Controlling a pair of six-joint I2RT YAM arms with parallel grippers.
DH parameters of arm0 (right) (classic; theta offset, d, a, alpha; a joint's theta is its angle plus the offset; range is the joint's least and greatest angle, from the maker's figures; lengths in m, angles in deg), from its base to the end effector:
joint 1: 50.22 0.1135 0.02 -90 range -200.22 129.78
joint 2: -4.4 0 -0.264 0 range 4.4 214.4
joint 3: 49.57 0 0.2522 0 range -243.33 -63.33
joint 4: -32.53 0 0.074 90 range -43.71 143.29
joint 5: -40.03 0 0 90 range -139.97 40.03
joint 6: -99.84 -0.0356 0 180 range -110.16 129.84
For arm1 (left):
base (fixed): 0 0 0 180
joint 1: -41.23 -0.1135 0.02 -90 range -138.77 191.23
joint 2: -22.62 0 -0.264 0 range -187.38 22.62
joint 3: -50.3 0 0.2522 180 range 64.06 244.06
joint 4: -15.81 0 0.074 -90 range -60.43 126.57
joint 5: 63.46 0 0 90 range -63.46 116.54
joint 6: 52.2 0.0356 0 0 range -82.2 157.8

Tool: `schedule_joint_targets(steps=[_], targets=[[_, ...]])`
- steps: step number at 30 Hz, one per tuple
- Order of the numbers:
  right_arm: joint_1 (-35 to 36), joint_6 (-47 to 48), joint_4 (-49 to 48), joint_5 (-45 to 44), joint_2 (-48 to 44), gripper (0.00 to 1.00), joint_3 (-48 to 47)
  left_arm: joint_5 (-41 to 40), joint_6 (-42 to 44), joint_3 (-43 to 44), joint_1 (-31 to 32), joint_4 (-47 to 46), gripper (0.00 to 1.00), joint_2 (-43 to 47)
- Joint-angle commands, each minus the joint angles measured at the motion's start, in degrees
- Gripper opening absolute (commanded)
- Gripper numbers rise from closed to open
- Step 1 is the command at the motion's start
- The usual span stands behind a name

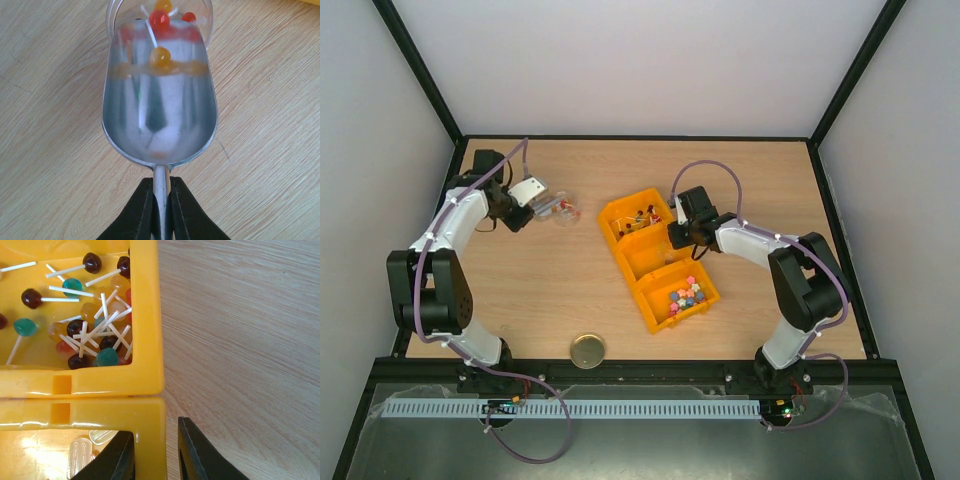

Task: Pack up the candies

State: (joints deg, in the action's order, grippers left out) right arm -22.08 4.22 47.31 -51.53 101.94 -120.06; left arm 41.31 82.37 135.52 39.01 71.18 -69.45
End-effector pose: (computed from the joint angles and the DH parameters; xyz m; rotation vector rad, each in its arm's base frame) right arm 0.3187 0.1694 0.1874 -0.4383 2.2739 0.2704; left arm 0.3306 0.0037 0.2513 1.0157 2.3916 -0.0539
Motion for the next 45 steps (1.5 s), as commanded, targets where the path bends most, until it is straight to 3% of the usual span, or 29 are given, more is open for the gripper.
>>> schedule_joint_targets(steps=[1, 22, 27, 31, 38, 45], targets=[[-0.2, -0.6, -1.2, 0.1, -0.7, 0.24, -0.1, -1.7, 1.0, 2.2, 0.5, 2.9, 0.02, -0.1], [-0.2, -0.9, -1.4, 1.5, -1.5, 0.25, 0.6, -6.7, 3.5, 5.4, 2.2, 6.1, 0.02, 2.7], [-0.2, -0.6, -1.3, 2.7, -1.5, 0.22, 0.9, -3.1, 3.3, 4.7, 2.1, 3.8, 0.02, 6.0], [-0.2, -0.3, -1.0, 3.2, -1.5, 0.19, 1.1, 4.2, 3.2, 4.8, 2.5, 3.9, 0.02, 9.3], [-0.2, -0.3, -1.1, 4.5, -1.7, 0.10, 1.7, 8.0, 0.4, 8.4, 11.9, 10.6, 0.02, 9.0], [0.2, -0.7, -1.2, 5.2, -2.7, 0.02, 2.5, 1.3, -6.2, 12.6, 24.8, 16.4, 0.02, 3.6]])
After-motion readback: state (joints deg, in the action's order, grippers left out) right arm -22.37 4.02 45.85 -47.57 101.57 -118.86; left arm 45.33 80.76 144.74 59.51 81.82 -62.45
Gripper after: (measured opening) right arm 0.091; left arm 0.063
